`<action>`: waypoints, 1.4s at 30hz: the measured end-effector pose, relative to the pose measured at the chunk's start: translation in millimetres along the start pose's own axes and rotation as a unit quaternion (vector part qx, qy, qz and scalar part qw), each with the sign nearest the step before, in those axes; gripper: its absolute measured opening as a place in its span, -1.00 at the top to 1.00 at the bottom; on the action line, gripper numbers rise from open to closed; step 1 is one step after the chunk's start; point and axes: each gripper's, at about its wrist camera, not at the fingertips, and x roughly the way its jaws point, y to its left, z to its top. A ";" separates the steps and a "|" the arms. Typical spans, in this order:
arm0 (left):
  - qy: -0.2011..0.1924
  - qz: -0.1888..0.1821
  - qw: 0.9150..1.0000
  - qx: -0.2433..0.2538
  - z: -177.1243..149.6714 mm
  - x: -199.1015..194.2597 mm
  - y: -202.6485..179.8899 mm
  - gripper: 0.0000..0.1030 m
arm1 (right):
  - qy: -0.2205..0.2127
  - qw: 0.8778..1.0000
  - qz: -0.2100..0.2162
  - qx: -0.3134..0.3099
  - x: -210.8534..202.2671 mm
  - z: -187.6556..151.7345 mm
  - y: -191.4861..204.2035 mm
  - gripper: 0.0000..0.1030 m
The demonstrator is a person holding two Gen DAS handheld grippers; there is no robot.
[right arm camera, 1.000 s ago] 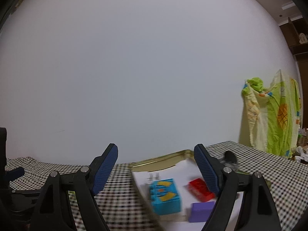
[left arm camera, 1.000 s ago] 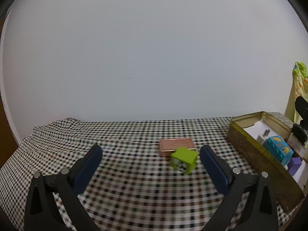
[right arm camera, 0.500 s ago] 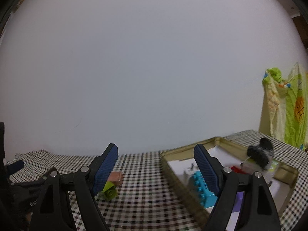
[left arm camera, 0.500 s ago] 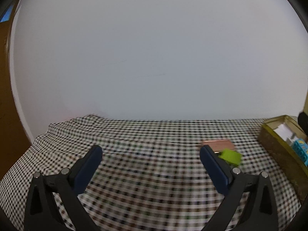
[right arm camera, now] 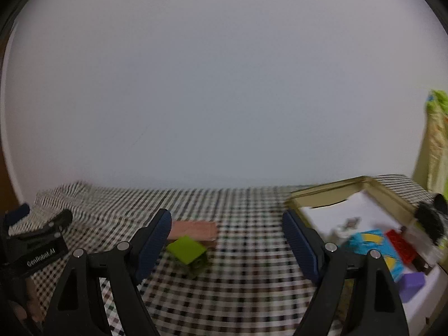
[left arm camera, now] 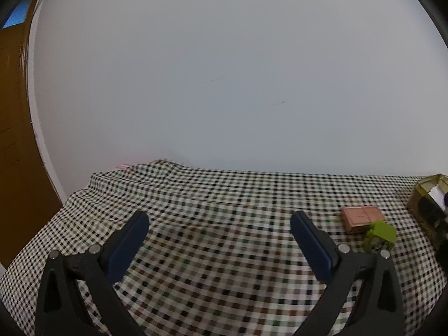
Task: Organize rigid objects
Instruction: 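Move both tools toward the lime-green block and copper box, then grasp the lime-green block with the right gripper and lift it, then grasp the copper box with the left gripper while the right gripper holds the green block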
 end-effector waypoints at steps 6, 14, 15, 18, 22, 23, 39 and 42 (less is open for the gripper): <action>0.011 0.005 1.000 -0.009 2.0 6.0 2.4 -0.99 | 0.113 0.992 0.054 -0.021 47.3 0.3 11.2 -0.61; 0.018 0.003 1.000 -0.002 2.9 10.3 -4.6 -0.99 | 0.217 0.973 0.082 -0.010 92.0 -8.7 11.6 -0.20; 0.019 0.003 1.000 -0.002 2.3 11.4 -4.7 -0.99 | 0.222 0.971 0.084 -0.008 93.9 -9.1 10.7 -0.16; 0.022 0.003 1.000 -0.002 1.7 13.2 -5.0 -0.99 | 0.221 0.971 0.095 -0.003 93.3 -9.4 10.2 -0.08; 0.028 -0.002 1.000 -0.003 2.0 16.6 -4.6 -0.99 | 0.217 0.971 0.101 0.010 94.4 -10.3 2.0 0.00; 0.030 -0.002 1.000 -0.003 2.4 18.3 -3.6 -0.99 | 0.217 0.971 0.104 0.013 95.3 -10.2 -1.3 0.00; 0.065 -0.071 0.995 0.013 4.5 33.0 -39.4 -0.99 | -0.015 0.999 -0.002 0.034 8.6 23.4 -56.8 0.01; 0.065 -0.092 0.993 0.024 7.0 37.2 -68.8 -0.99 | -0.061 0.997 -0.041 0.038 -4.0 27.7 -63.1 0.01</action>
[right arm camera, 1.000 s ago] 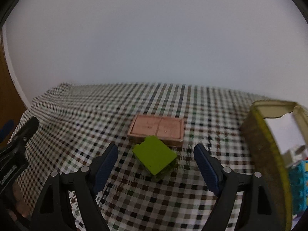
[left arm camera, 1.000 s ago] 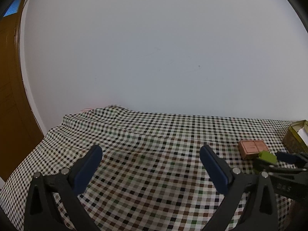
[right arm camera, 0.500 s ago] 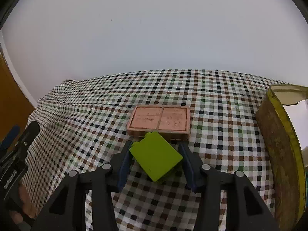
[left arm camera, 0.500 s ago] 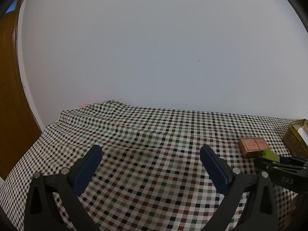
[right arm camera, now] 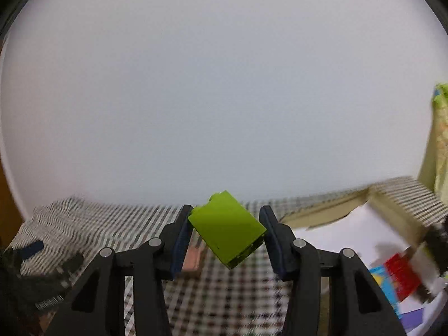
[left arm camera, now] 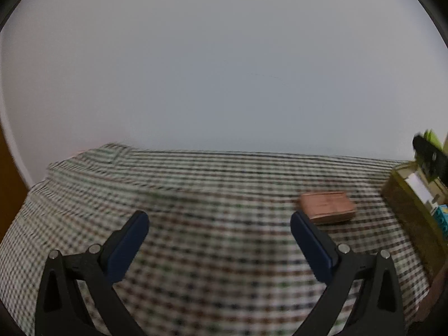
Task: Organize rigid objects
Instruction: 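Grasp the copper box with the left gripper while the right gripper holds the green block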
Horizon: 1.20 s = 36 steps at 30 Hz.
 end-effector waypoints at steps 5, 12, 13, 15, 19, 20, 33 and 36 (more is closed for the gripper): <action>0.028 -0.030 0.999 0.015 6.7 24.0 -49.2 -0.99 | -0.039 0.998 -0.057 -0.001 -5.6 2.1 -11.3 0.01; 0.068 -0.057 0.996 0.024 17.4 53.6 -97.0 -0.98 | -0.046 0.996 -0.073 0.021 -8.2 2.5 -25.5 0.00; 0.079 -0.052 0.995 0.029 18.7 59.9 -101.3 -0.98 | -0.045 0.996 -0.074 0.022 -8.3 2.4 -27.4 0.00; 0.105 -0.035 0.993 0.030 19.1 73.5 -106.9 -0.92 | -0.042 0.996 -0.078 0.027 -7.3 2.2 -31.2 0.00; 0.159 -0.034 0.987 0.012 17.0 96.4 -107.7 -0.79 | -0.034 0.996 -0.080 0.038 -2.0 1.7 -34.5 0.00; 0.162 -0.033 0.986 0.011 16.9 97.5 -108.1 -0.78 | -0.033 0.996 -0.080 0.038 -1.9 1.6 -35.1 0.00; 0.152 -0.047 0.987 0.001 5.1 64.9 -72.5 -0.49 | -0.024 0.996 -0.070 0.040 3.4 -11.2 -19.9 0.00; 0.138 -0.042 0.989 -0.023 -3.7 47.4 -52.3 -0.49 | -0.022 0.997 -0.057 0.038 7.0 -13.0 -22.0 0.00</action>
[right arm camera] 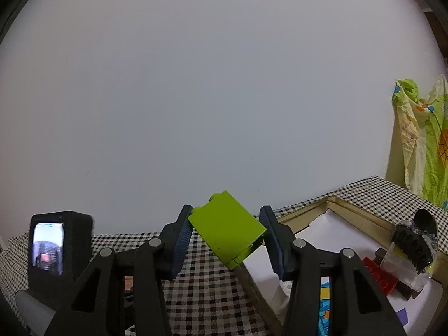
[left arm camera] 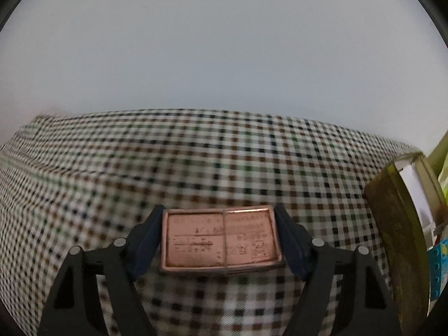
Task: Organize rigid objects
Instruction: 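Carry the copper box and green block over the gold tin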
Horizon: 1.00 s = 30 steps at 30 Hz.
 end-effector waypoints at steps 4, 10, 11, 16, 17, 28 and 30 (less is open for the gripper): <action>-0.046 0.034 0.998 -0.010 -12.2 -26.8 19.3 -0.49 | 0.004 1.000 0.017 -0.011 -4.0 -6.1 13.8 0.00; -0.083 0.064 0.994 -0.010 -13.7 -46.8 32.6 -0.49 | -0.003 0.999 0.028 -0.030 -11.6 -11.3 24.5 0.00; -0.087 0.068 0.994 -0.009 -15.5 -49.9 34.1 -0.49 | -0.006 0.999 0.029 -0.034 -13.5 -12.2 26.7 0.00; -0.109 0.077 0.991 -0.011 -26.4 -60.6 41.2 -0.49 | -0.008 0.998 0.033 -0.044 -17.1 -13.7 32.7 0.00; -0.111 0.076 0.991 -0.010 -28.1 -62.8 42.1 -0.49 | -0.008 0.998 0.034 -0.046 -18.4 -14.7 34.3 0.00; -0.128 0.084 0.988 -0.001 -40.4 -73.6 32.0 -0.49 | -0.007 0.997 0.037 -0.061 -35.5 -20.5 32.6 0.00; -0.129 0.084 0.988 -0.002 -42.8 -76.0 30.5 -0.49 | -0.007 0.997 0.037 -0.064 -39.0 -21.3 33.3 0.00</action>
